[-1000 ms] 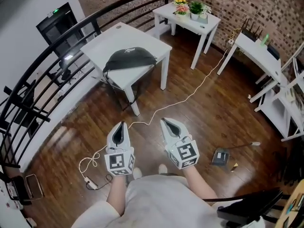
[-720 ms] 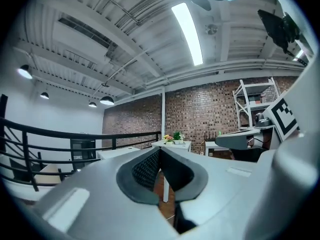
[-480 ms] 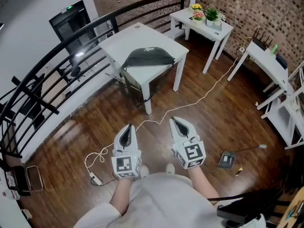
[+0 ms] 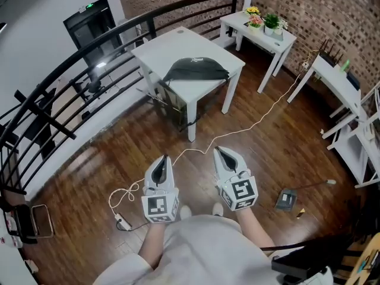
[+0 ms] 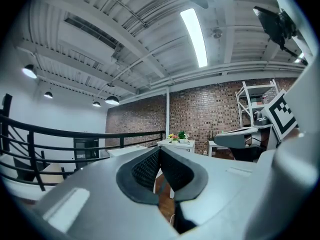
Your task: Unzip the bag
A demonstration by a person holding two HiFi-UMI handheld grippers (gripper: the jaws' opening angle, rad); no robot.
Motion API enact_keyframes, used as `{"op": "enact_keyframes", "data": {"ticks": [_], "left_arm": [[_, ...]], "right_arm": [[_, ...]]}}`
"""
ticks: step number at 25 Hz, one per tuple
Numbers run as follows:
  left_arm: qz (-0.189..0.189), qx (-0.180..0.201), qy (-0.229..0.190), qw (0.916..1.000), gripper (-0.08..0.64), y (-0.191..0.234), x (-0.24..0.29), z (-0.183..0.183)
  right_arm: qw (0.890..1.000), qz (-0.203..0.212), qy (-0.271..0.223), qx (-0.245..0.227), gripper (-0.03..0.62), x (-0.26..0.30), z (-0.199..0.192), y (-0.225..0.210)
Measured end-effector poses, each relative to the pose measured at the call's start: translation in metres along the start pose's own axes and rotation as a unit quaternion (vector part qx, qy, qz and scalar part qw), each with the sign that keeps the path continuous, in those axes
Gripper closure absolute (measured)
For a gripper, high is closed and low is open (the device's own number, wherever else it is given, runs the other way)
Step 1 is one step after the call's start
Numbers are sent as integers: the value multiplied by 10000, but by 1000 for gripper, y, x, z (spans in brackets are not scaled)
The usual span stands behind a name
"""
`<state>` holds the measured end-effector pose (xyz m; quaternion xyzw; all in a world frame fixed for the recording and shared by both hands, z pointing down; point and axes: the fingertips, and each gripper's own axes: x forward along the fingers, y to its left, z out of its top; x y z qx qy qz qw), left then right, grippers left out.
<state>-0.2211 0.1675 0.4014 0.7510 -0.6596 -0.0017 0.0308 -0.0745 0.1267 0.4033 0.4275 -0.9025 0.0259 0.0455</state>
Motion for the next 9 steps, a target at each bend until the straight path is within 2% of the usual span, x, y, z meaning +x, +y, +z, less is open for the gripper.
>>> {"op": "enact_keyframes", "data": {"ticks": [4, 9], "left_arm": [[-35, -14, -19, 10000, 541, 24, -8, 0], [-7, -22, -40, 10000, 543, 62, -23, -8]], "right_arm": [[10000, -31, 10, -18, 601, 18, -1, 20], [9998, 131, 109, -136, 601, 34, -12, 63]]}}
